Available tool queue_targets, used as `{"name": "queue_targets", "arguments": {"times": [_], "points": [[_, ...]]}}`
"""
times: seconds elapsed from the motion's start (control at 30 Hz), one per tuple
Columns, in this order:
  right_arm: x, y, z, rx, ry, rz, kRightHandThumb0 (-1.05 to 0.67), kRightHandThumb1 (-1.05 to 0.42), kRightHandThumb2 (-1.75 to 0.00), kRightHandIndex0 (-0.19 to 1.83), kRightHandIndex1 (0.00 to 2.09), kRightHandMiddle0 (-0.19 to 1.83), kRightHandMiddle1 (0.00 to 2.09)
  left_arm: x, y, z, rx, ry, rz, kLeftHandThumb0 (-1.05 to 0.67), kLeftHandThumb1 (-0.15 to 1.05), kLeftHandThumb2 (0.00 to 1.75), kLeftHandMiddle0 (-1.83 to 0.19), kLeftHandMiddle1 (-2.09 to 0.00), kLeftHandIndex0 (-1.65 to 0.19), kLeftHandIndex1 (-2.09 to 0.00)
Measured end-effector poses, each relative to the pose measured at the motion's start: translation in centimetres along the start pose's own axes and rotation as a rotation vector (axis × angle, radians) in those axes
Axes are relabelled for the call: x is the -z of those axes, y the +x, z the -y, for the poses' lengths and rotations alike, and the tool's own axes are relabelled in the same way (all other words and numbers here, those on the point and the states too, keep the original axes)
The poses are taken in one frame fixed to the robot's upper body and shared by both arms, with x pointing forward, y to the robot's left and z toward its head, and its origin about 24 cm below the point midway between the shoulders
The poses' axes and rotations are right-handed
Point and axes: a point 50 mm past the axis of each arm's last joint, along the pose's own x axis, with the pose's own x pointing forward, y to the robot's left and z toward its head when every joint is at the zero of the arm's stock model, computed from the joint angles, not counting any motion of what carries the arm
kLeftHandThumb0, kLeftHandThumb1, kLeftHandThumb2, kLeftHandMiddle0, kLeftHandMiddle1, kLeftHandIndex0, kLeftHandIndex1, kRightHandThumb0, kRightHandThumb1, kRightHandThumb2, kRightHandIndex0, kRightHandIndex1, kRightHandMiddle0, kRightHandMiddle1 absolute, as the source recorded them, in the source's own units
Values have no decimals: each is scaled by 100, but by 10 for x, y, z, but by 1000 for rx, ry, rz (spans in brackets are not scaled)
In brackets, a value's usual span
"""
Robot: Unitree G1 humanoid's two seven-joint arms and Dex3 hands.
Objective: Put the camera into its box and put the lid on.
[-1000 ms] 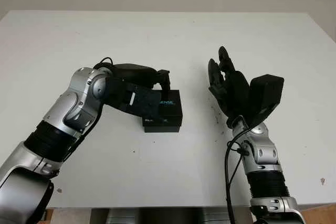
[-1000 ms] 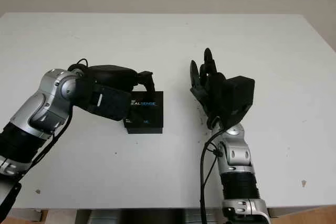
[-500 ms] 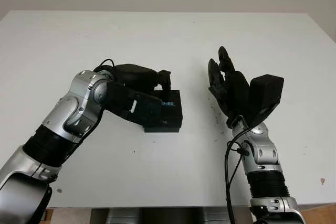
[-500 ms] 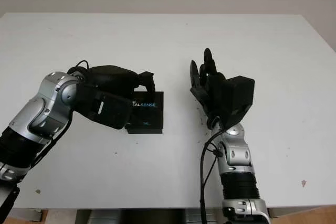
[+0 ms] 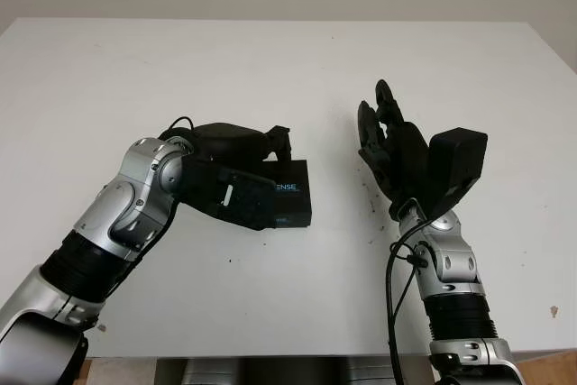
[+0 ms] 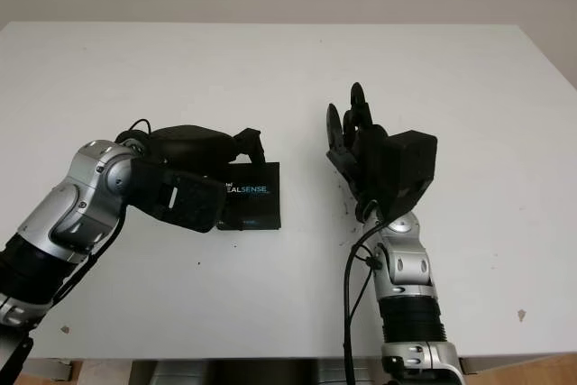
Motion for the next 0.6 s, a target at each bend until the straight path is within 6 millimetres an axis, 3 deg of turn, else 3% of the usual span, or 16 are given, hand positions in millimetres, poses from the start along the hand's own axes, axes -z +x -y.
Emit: {"name": "queue_targets", "arguments": {"times": [0.23, 0.3, 0.33, 0.43, 0.6], "points": [[0, 0, 0, -2, 0, 0, -54, -105, -61, -15, 6, -13, 5, 2, 1, 5, -8, -30, -3, -62, 99, 5, -12, -167, 6, -172], [0, 0, 0, -5, 0, 0, -54, -105, -61, -15, 5, -14, 5, 2, 2, 6, -6, -36, -5, -62, 99, 5, -12, -165, 6, -165], [0, 0, 0, -6, 2, 0, -54, -105, -60, -15, 5, -14, 5, 2, 3, 7, -5, -40, -5, -63, 99, 5, -14, -157, -2, -146], [0, 0, 0, -6, 3, 2, -54, -105, -60, -15, 5, -14, 5, 1, 8, 8, -1, -35, -4, -64, 100, 6, -15, -152, -11, -139], [0, 0, -1, -6, 2, 2, -54, -105, -60, -15, 5, -13, 5, -8, 17, 3, 24, 90, -7, -73, 105, 11, 10, -132, 15, -137]]}}
